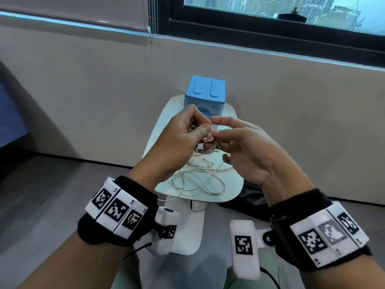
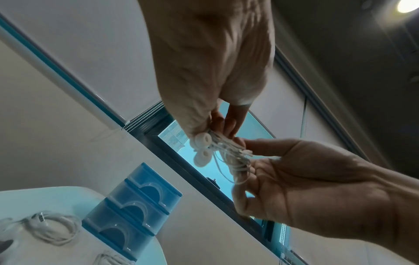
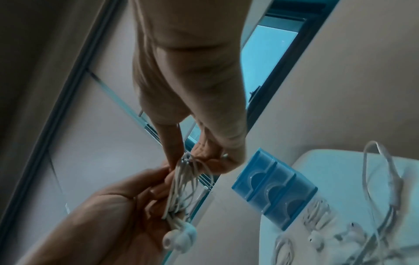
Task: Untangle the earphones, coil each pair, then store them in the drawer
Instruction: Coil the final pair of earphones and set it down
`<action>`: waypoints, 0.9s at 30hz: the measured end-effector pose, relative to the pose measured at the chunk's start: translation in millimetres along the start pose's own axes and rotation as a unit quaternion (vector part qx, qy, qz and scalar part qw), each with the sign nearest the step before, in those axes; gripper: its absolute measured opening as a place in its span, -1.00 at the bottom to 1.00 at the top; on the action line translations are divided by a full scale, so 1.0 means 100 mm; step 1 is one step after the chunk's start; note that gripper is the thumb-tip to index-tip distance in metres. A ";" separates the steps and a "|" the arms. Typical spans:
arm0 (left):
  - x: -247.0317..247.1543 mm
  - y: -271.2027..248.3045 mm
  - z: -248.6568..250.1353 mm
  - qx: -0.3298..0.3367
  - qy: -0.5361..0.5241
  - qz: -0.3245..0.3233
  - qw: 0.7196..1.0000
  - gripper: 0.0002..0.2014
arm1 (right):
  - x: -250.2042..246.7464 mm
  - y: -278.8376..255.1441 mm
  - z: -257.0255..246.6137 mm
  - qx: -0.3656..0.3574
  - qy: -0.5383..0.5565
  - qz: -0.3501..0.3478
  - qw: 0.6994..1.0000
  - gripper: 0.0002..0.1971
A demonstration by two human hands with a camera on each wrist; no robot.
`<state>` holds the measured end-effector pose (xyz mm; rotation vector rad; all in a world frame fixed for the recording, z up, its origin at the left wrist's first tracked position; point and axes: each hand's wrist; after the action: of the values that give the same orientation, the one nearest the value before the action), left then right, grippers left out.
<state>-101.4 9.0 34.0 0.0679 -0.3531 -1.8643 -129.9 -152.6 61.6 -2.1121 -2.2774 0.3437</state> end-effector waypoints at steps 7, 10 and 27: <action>0.00 0.03 0.07 0.035 0.040 -0.021 0.998 -0.89 | -0.04 -0.08 -0.11 -0.038 -0.002 -0.051 0.998 -0.67; -0.03 0.06 0.07 0.038 0.060 -0.033 0.997 -0.89 | -0.05 -0.07 -0.10 -0.123 -0.140 0.001 0.983 -0.55; -0.10 0.07 0.22 -0.056 0.022 -0.080 0.995 -0.88 | -0.14 0.03 -0.10 -0.264 -0.556 0.215 0.758 -0.87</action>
<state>-96.7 21.1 55.8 0.0626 -0.2166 -2.0342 -124.2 -164.8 73.2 -3.3828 -2.4432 1.4886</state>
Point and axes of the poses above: each hand's wrist, its own y-axis towards the middle knuckle, its own x-axis out of the palm, z = x × y, and after that the axes turned 15 degrees about -y, right-handed
